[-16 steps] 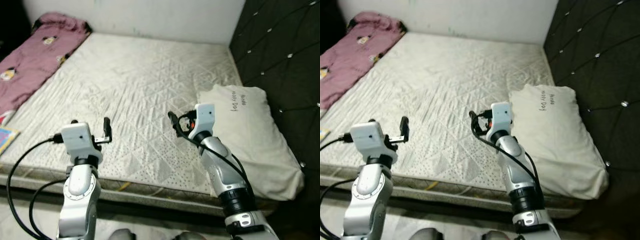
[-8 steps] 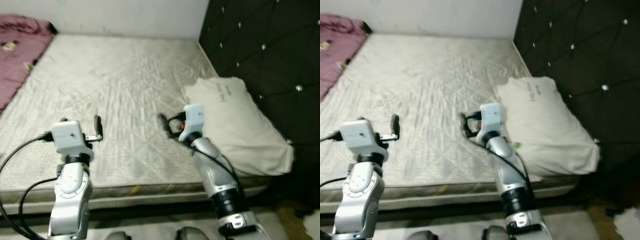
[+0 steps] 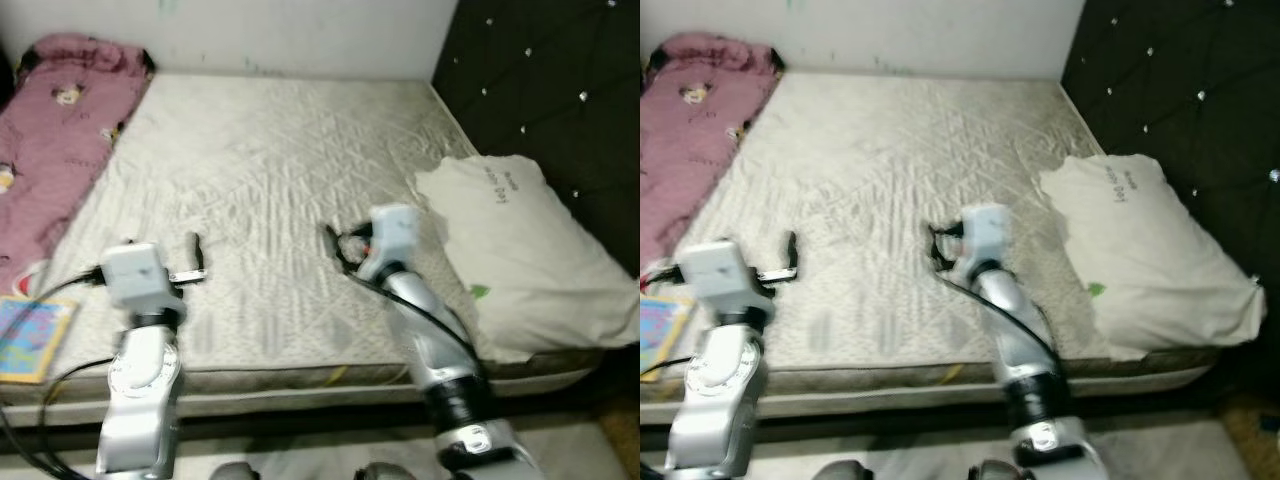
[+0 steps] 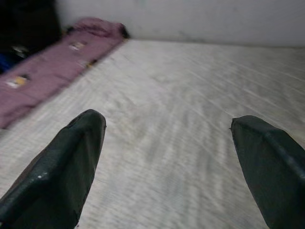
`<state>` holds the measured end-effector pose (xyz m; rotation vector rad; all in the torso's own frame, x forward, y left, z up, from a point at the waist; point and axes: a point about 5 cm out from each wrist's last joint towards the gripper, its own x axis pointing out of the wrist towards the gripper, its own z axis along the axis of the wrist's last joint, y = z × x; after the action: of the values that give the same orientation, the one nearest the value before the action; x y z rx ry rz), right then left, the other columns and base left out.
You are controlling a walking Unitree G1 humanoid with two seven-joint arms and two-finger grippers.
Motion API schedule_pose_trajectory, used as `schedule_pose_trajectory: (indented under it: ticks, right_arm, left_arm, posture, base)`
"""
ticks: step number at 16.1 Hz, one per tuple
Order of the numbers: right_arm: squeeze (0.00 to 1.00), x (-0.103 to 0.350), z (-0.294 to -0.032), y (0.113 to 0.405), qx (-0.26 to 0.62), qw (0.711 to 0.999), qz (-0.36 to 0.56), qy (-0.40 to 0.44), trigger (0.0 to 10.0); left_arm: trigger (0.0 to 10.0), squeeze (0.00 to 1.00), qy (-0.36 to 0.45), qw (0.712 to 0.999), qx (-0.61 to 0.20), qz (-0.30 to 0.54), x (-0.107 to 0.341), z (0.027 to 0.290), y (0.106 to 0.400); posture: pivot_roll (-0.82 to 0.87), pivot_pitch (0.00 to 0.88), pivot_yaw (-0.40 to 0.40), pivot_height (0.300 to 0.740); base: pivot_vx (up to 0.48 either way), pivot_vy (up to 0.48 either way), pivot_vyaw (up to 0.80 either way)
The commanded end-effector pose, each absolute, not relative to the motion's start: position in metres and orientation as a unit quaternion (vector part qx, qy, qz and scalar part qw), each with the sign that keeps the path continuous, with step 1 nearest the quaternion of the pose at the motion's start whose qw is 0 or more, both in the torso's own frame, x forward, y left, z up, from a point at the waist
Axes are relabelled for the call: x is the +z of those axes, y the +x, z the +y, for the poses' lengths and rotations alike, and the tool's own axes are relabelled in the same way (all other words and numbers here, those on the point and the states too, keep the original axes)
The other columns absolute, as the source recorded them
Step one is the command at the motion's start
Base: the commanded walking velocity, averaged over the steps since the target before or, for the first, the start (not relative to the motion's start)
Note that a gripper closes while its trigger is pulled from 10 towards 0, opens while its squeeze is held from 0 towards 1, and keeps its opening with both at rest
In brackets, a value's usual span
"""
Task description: Clean up the room
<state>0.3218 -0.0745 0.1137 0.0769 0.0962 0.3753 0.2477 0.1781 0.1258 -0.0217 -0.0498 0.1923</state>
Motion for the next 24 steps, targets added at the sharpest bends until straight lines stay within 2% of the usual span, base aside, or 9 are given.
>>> schedule_pose_trajectory:
  ticks: [1, 16, 24]
  right_arm:
    - [0.00, 0.1134, -0.0883, 0.3241, 0.164, 0.985, 0.049, 0.030, 10.0]
    - [0.00, 0.1133, -0.0869, 0.3247, 0.170, 0.984, 0.044, 0.023, 10.0]
    - [0.00, 0.1115, -0.0863, 0.3251, 0.169, 0.984, 0.049, 0.019, 10.0]
  left_arm:
    - [10.0, 0.00, -0.017, 0.996, 0.083, -0.022, 0.1261, 0.1689, 0.2492]
    - [10.0, 0.00, -0.018, 0.995, 0.091, -0.029, 0.1273, 0.1701, 0.2500]
    - [10.0, 0.00, -0.024, 0.996, 0.076, -0.043, 0.1311, 0.1688, 0.2489]
  posture:
    - [-0.01, 0.000, -0.013, 0.740]
    - [-0.01, 0.000, -0.014, 0.740]
    - [-0.01, 0.000, -0.012, 0.740]
  base:
    - [0.000, 0.480, 0.00]
    - [0.000, 0.480, 0.00]
    - [0.000, 0.000, 0.00]
